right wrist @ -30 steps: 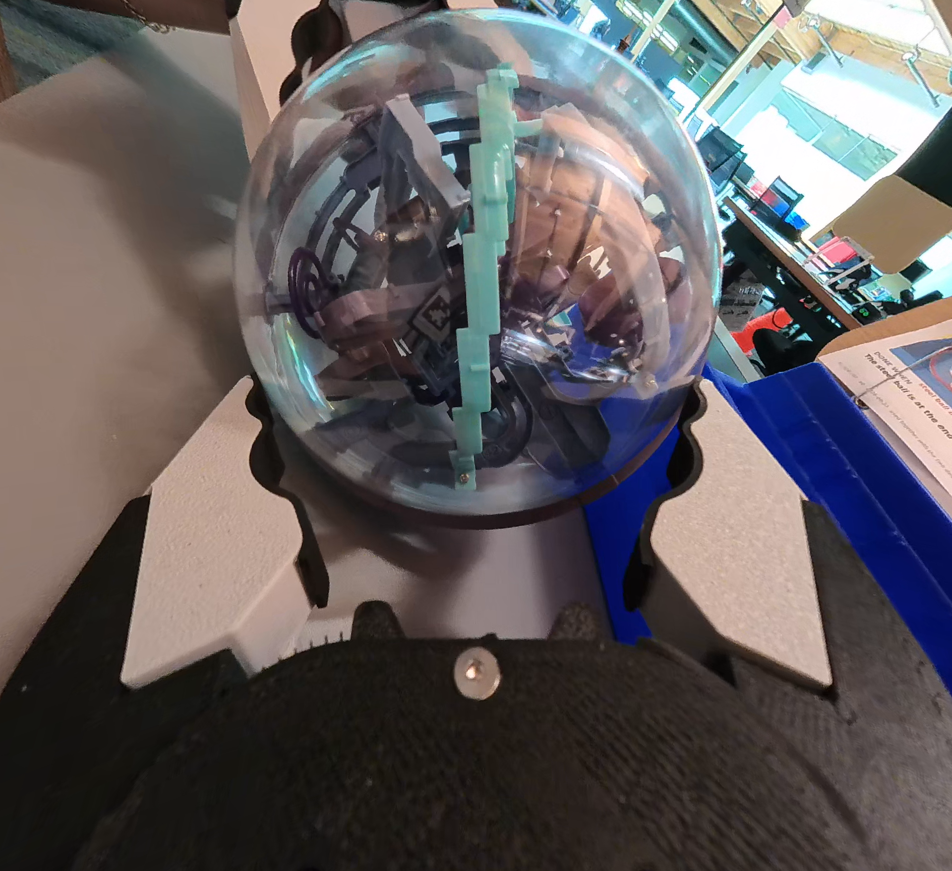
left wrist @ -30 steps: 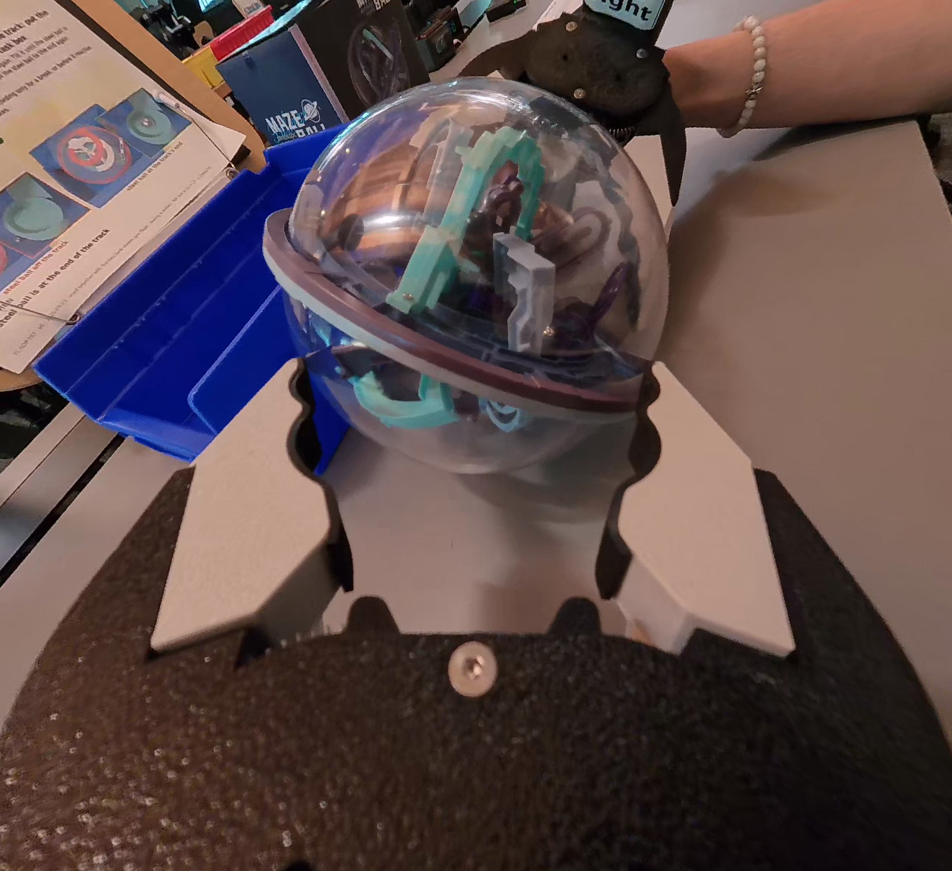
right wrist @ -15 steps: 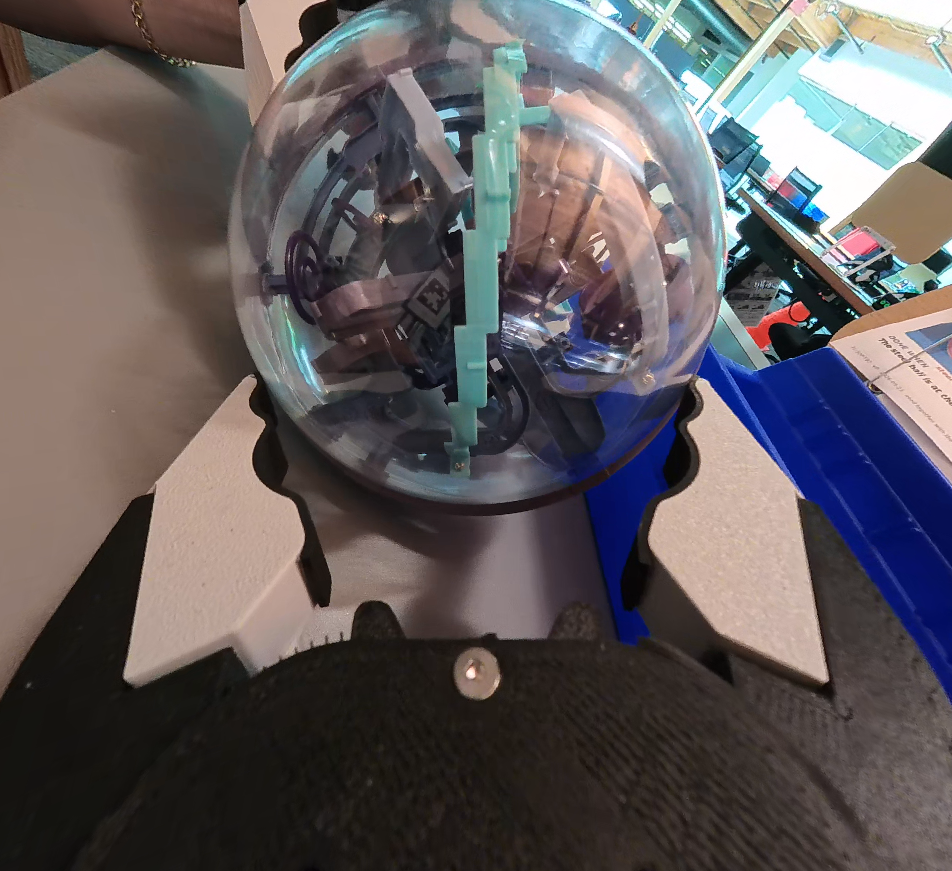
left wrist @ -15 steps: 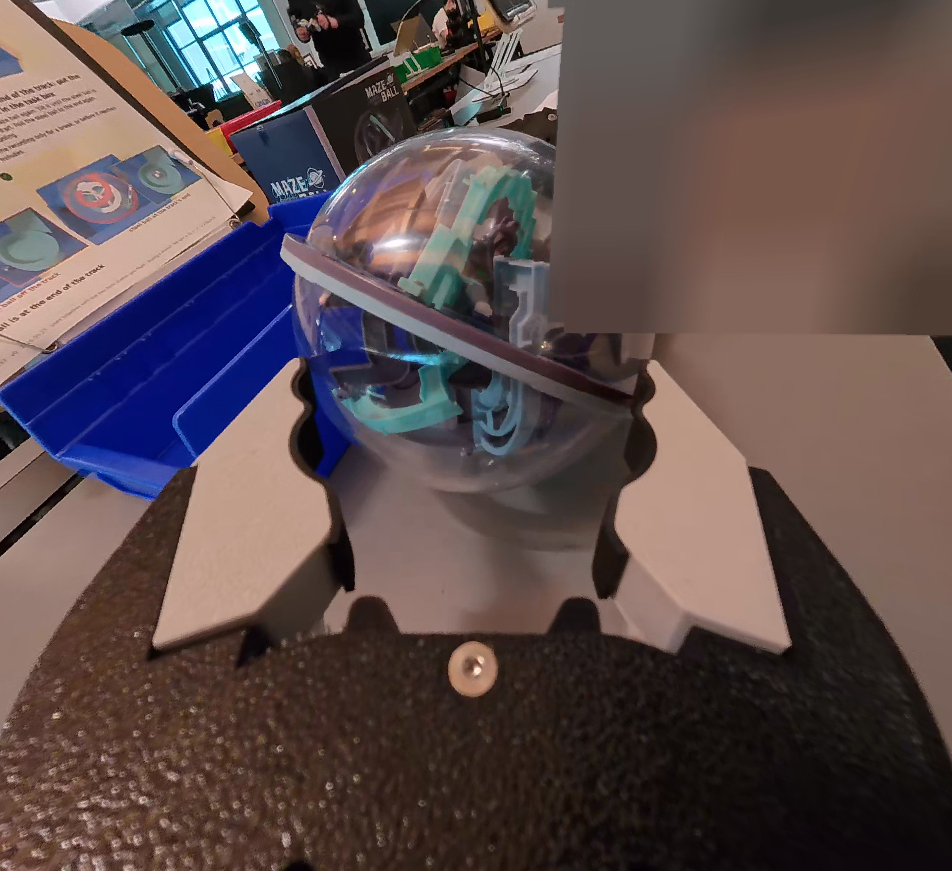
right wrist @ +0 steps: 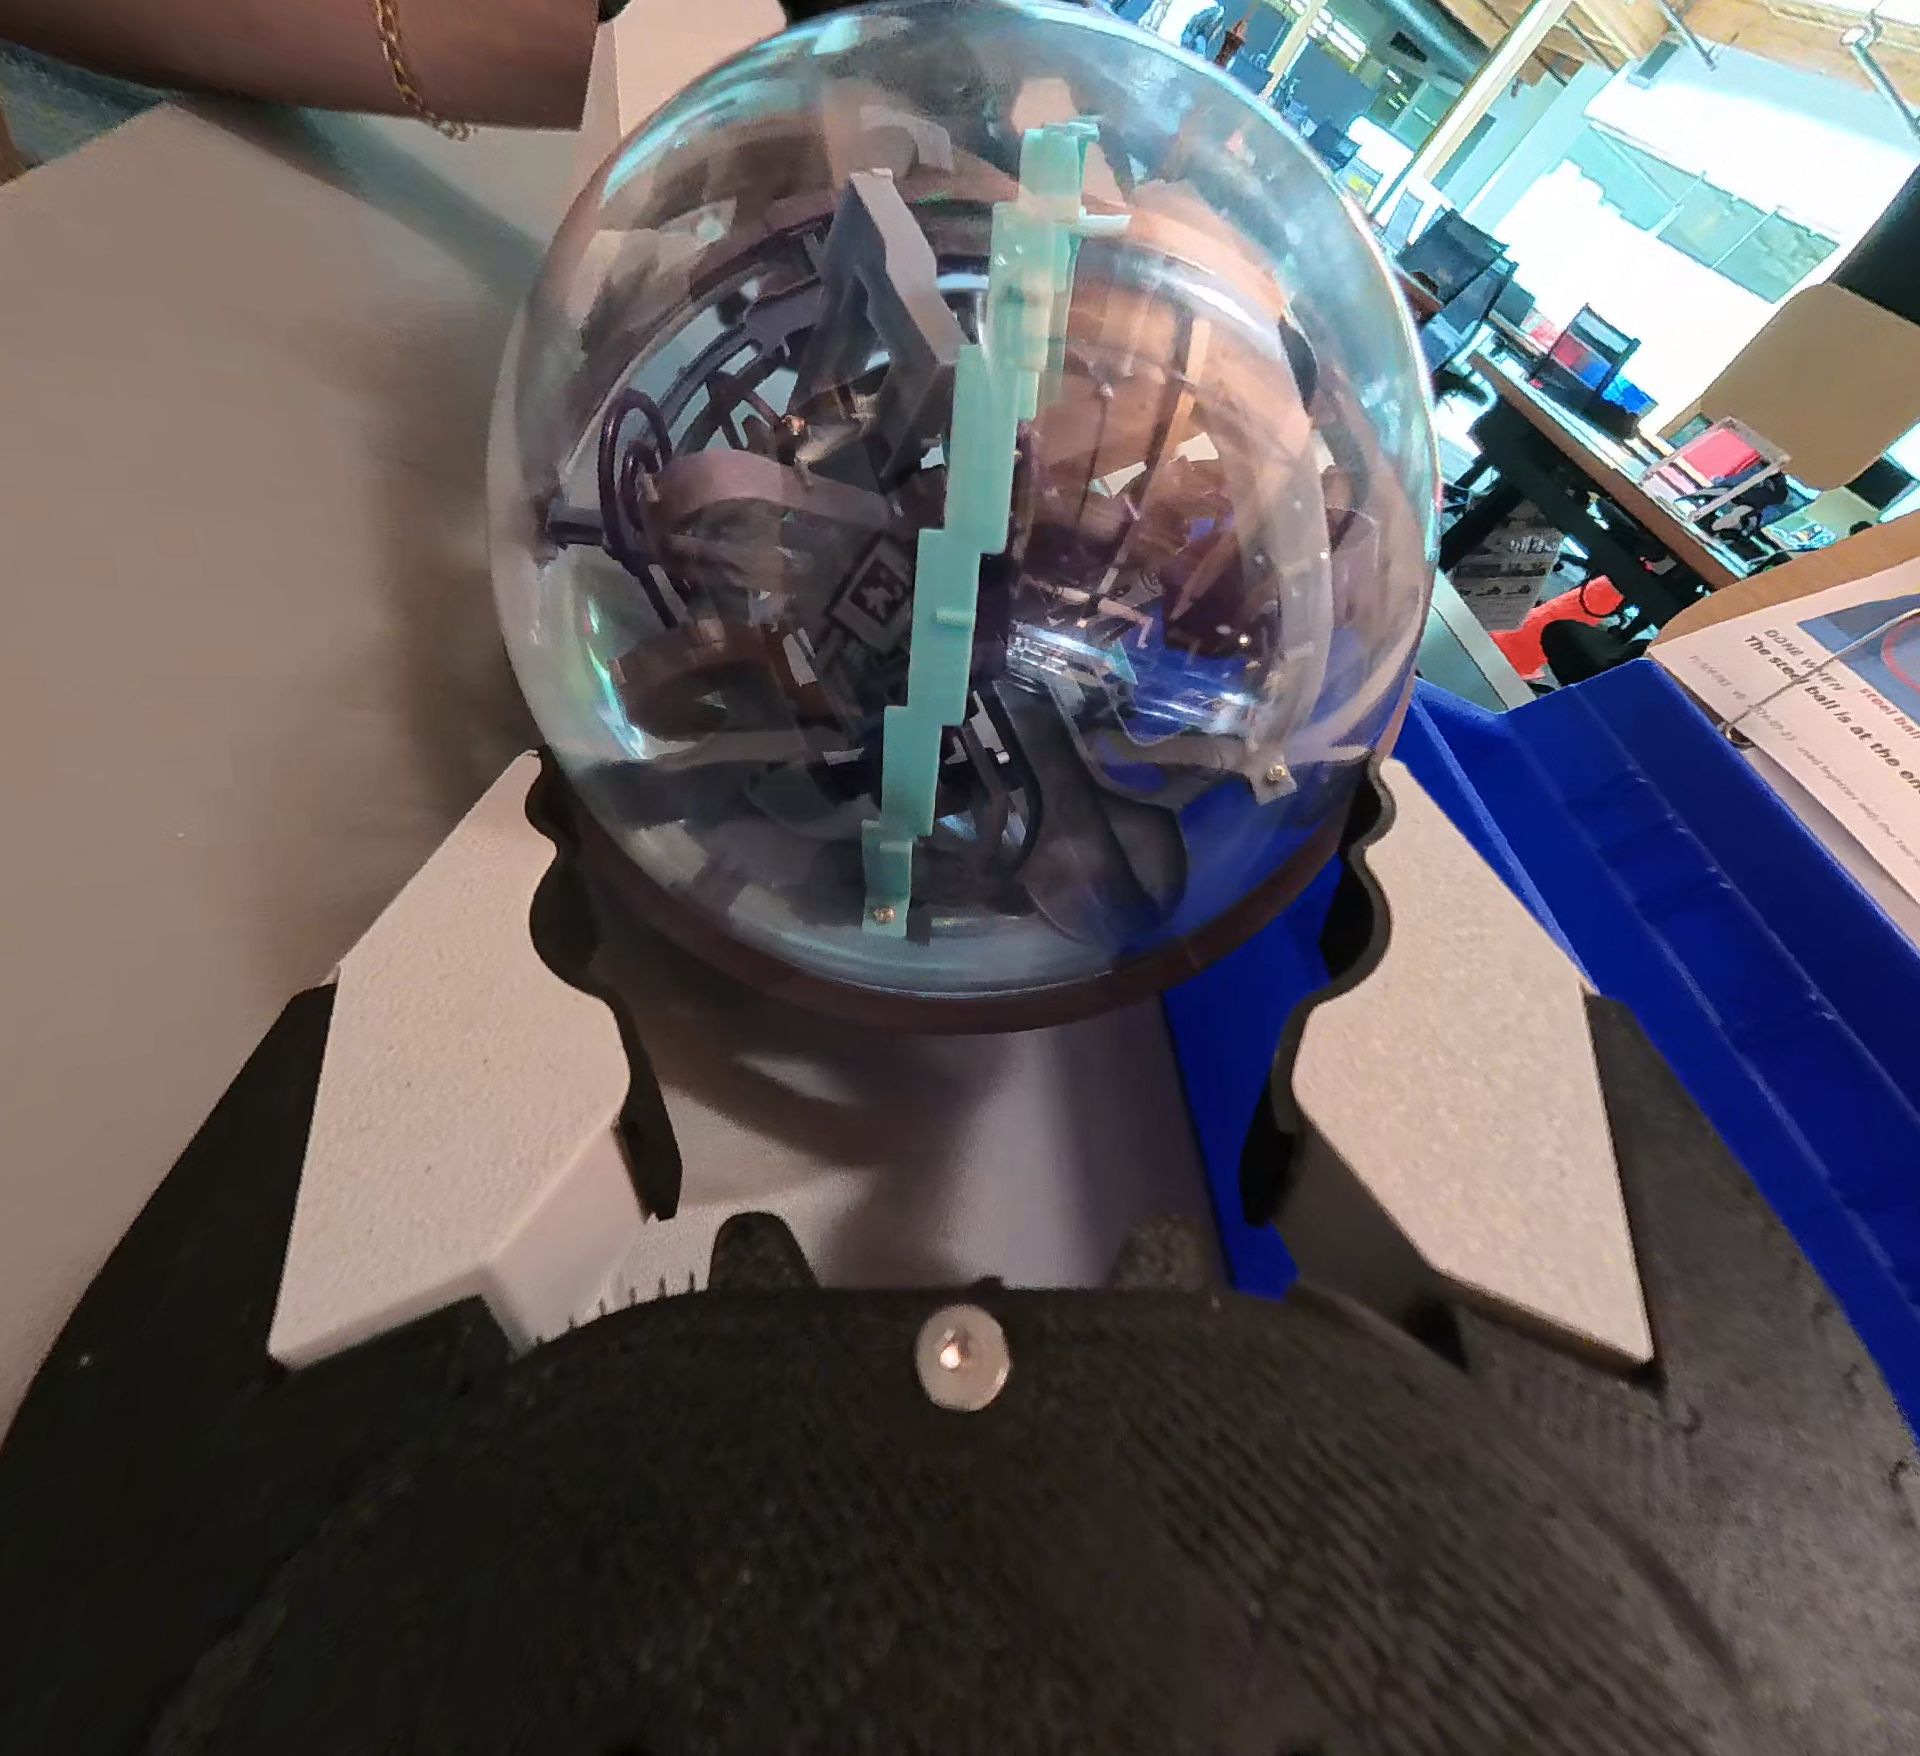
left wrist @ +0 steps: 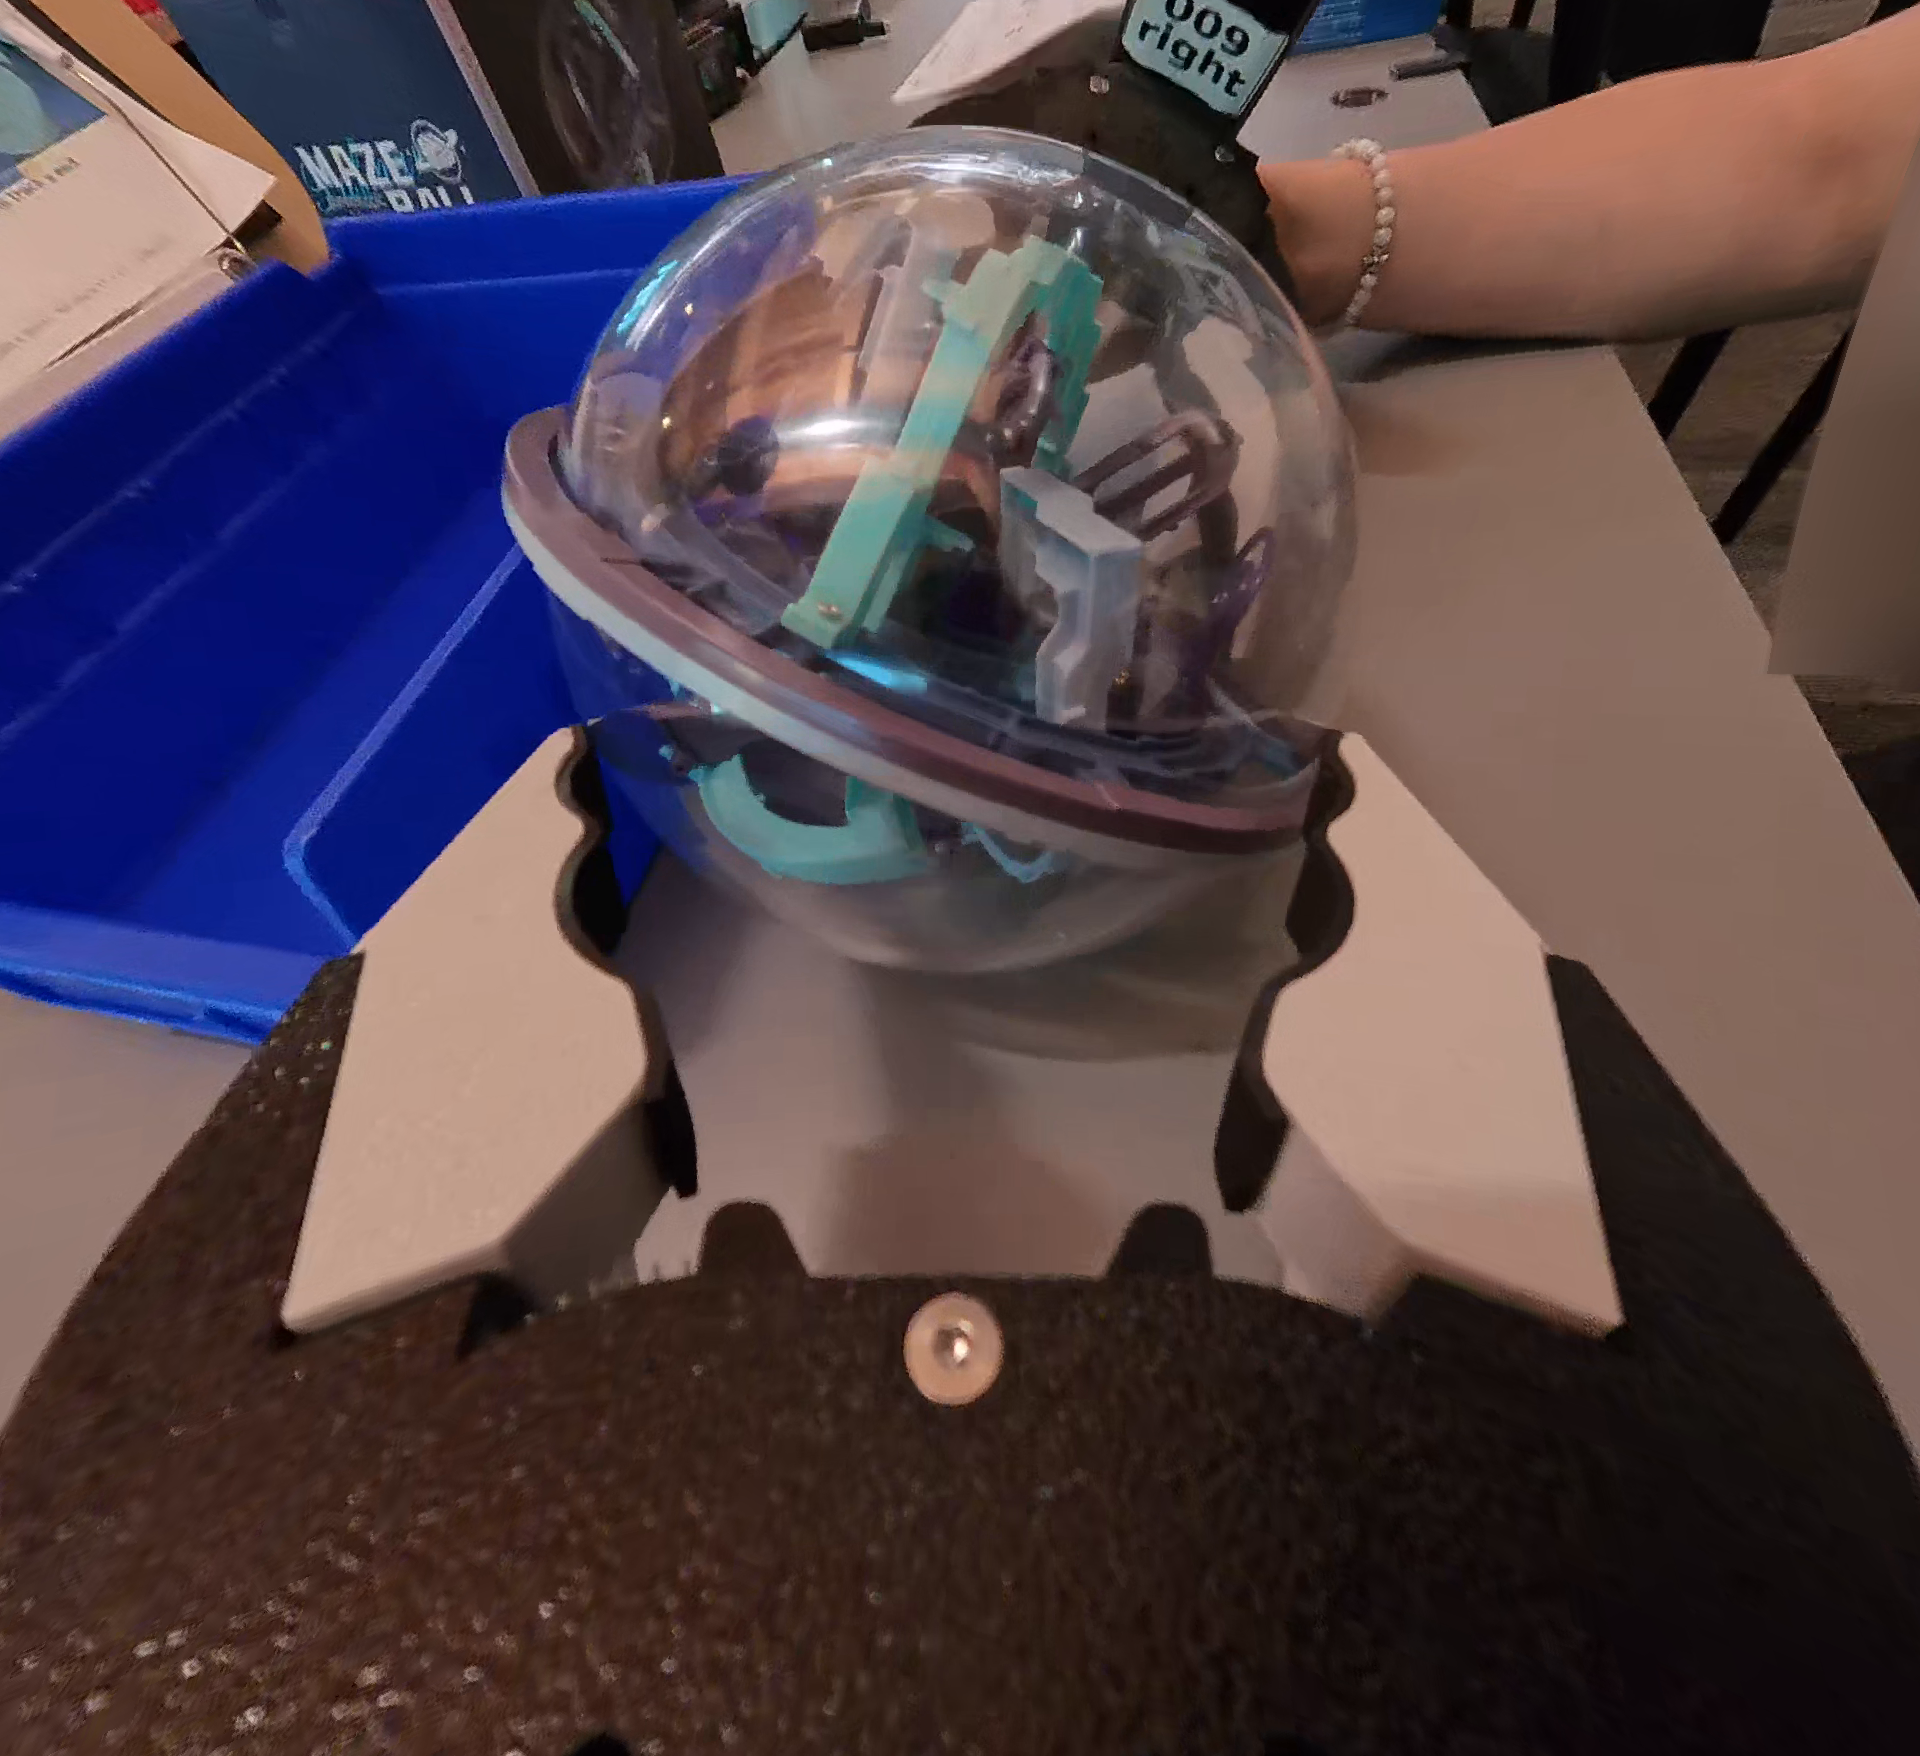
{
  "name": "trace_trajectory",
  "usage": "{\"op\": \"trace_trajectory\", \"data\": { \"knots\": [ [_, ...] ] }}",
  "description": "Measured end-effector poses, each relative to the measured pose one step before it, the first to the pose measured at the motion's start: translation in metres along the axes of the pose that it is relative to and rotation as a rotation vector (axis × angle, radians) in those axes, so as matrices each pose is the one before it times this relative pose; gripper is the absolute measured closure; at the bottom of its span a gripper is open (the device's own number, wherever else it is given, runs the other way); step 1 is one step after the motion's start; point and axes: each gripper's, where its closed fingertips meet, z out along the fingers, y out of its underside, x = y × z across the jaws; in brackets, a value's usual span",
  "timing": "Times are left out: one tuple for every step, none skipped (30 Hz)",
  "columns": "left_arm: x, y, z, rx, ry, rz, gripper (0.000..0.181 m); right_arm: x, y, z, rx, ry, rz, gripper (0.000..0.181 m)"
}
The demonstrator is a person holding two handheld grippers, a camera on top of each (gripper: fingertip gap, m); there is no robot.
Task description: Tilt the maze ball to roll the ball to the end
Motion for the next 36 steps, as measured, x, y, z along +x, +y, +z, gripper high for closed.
{"op": "trace_trajectory", "data": {
  "knots": [
    [0.00020, -0.00119, 0.00215, 0.0322, -0.0047, -0.0008, 0.051, 0.00012, 0.00076, -0.00050, -0.0033, -0.0007, -0.0003, 0.040],
    [0.00014, -0.00156, 0.00171, 0.0426, -0.0092, 0.0000, 0.051, 0.00051, 0.00099, -0.00082, -0.0031, 0.0017, -0.0030, 0.040],
    [0.00050, -0.00153, 0.00102, 0.0338, -0.0063, -0.0008, 0.050, 0.00010, 0.00068, -0.00096, 0.0000, -0.0007, -0.0043, 0.040],
    [0.00055, -0.00084, 0.00058, 0.0125, -0.0040, 0.0031, 0.050, -0.00009, 0.00042, -0.00075, -0.0006, -0.0001, -0.0045, 0.040],
    [0.00029, -0.00034, 0.00023, 0.0087, -0.0018, 0.0061, 0.050, 0.00001, 0.00022, -0.00032, -0.0002, 0.0021, -0.0054, 0.040],
    [-0.00014, -0.00038, 0.00006, 0.0176, 0.0013, -0.0001, 0.050, 0.00003, 0.00005, -0.00002, 0.0003, 0.0023, -0.0029, 0.040],
    [-0.00018, -0.00044, -0.00026, 0.0208, 0.0021, -0.0072, 0.050, 0.00007, -0.00007, 0.00004, -0.0002, -0.0006, 0.0017, 0.040],
    [-0.00003, -0.00035, -0.00019, 0.0180, 0.0001, -0.0038, 0.050, 0.00011, 0.00004, 0.00017, -0.0002, -0.0010, 0.0011, 0.040],
    [0.00028, -0.00027, -0.00016, 0.0122, -0.0009, 0.0016, 0.050, -0.00021, 0.00000, 0.00001, -0.0001, -0.0005, -0.0012, 0.040],
    [0.00037, -0.00005, -0.00023, 0.0030, -0.0004, 0.0040, 0.050, -0.00025, -0.00037, -0.00001, 0.0021, 0.0007, -0.0042, 0.040],
    [0.00029, 0.00017, -0.00039, -0.0001, 0.0001, 0.0062, 0.050, -0.00029, -0.00039, 0.00000, 0.0021, 0.0014, -0.0053, 0.040],
    [0.00010, 0.00029, -0.00033, -0.0012, 0.0018, 0.0037, 0.050, -0.00009, -0.00039, 0.00022, 0.0026, 0.0008, -0.0035, 0.040],
    [-0.00015, 0.00030, -0.00037, -0.0012, 0.0027, -0.0004, 0.050, -0.00006, -0.00035, 0.00012, 0.0018, 0.0004, -0.0008, 0.040],
    [-0.00006, 0.00012, -0.00008, -0.0004, 0.0017, -0.0008, 0.050, 0.00009, -0.00009, 0.00009, 0.0002, 0.0000, 0.0008, 0.040],
    [-0.00013, 0.00008, -0.00007, -0.0001, 0.0010, -0.0011, 0.050, 0.00003, 0.00002, 0.00010, 0.0000, -0.0001, 0.0006, 0.040],
    [0.00006, 0.00009, -0.00017, -0.0005, 0.0005, 0.0010, 0.050, -0.00008, -0.00008, 0.00001, 0.0002, -0.0001, -0.0002, 0.040],
    [0.00027, 0.00021, -0.00026, -0.0011, 0.0004, 0.0037, 0.050, -0.00008, -0.00020, 0.00008, 0.0010, 0.0005, -0.0022, 0.040],
    [0.00006, 0.00031, -0.00034, -0.0013, 0.0011, 0.0031, 0.050, -0.00015, -0.00045, 0.00015, 0.0021, 0.0011, -0.0027, 0.040],
    [0.00006, -0.00002, -0.00054, 0.0012, 0.0021, -0.0006, 0.050, -0.00018, -0.00021, 0.00032, 0.0002, 0.0007, -0.0012, 0.040],
    [0.00000, -0.00049, -0.00073, 0.0047, 0.0028, -0.0024, 0.050, -0.00022, 0.00041, 0.00030, -0.0032, -0.0005, -0.0012, 0.041],
    [-0.00004, -0.00030, -0.00066, 0.0033, 0.0033, -0.0028, 0.050, -0.00022, 0.00019, 0.00017, -0.0019, -0.0007, -0.0010, 0.042],
    [-0.00006, -0.00022, -0.00047, 0.0022, 0.0026, -0.0025, 0.050, -0.00001, 0.00014, 0.00010, -0.0013, -0.0004, -0.0005, 0.042],
    [-0.00011, 0.00005, 0.00002, 0.0000, 0.0008, -0.0013, 0.050, 0.00001, 0.00007, 0.00008, -0.0003, -0.0002, 0.0008, 0.042],
    [-0.00004, 0.00002, -0.00001, -0.0001, -0.0002, 0.0001, 0.050, 0.00004, 0.00000, -0.00004, -0.0002, -0.0003, 0.0008, 0.042],
    [0.00009, 0.00007, 0.00002, 0.0000, -0.0003, 0.0016, 0.050, -0.00002, -0.00008, 0.00001, 0.0002, 0.0002, -0.0005, 0.042],
    [0.00014, 0.00009, -0.00003, -0.0003, -0.0002, 0.0022, 0.050, -0.00009, -0.00004, -0.00005, 0.0004, 0.0004, -0.0012, 0.042],
    [0.00025, -0.00005, 0.00000, -0.0019, -0.0008, 0.0032, 0.050, -0.00014, -0.00001, -0.00003, 0.0004, 0.0007, -0.0019, 0.042],
    [0.00023, 0.00004, 0.00010, -0.0046, -0.0017, 0.0045, 0.050, -0.00008, -0.00009, -0.00015, 0.0005, 0.0006, -0.0022, 0.042],
    [0.00025, 0.00036, -0.00007, -0.0069, -0.0014, 0.0047, 0.050, -0.00015, -0.00010, -0.00006, 0.0004, 0.0003, -0.0019, 0.042],
    [0.00005, 0.00026, -0.00003, -0.0064, -0.0001, 0.0024, 0.050, -0.00005, -0.00002, 0.00005, 0.0004, 0.0002, -0.0009, 0.042],
    [-0.00003, 0.00013, -0.00006, -0.0033, 0.0002, -0.0001, 0.050, -0.00004, 0.00000, 0.00000, 0.0000, -0.0001, 0.0004, 0.042],
    [-0.00001, 0.00005, 0.00002, -0.0003, 0.0000, -0.0011, 0.050, 0.00008, 0.00006, -0.00004, -0.0003, -0.0005, 0.0012, 0.042],
    [-0.00017, 0.00008, -0.00008, 0.0008, 0.0007, -0.0015, 0.050, 0.00004, 0.00011, 0.00009, -0.0002, -0.0004, 0.0013, 0.042],
    [-0.00019, 0.00012, -0.00013, 0.0007, 0.0013, -0.0017, 0.050, 0.00005, -0.00009, 0.00003, -0.0003, 0.0000, 0.0019, 0.042],
    [-0.00028, 0.00033, -0.00030, 0.0012, 0.0020, -0.0017, 0.050, 0.00005, -0.00008, 0.00009, 0.0002, 0.0002, 0.0018, 0.042],
    [-0.00029, 0.00032, -0.00038, 0.0013, 0.0022, -0.0015, 0.050, 0.00006, -0.00017, 0.00005, 0.0010, 0.0000, 0.0011, 0.043]
  ]
}}
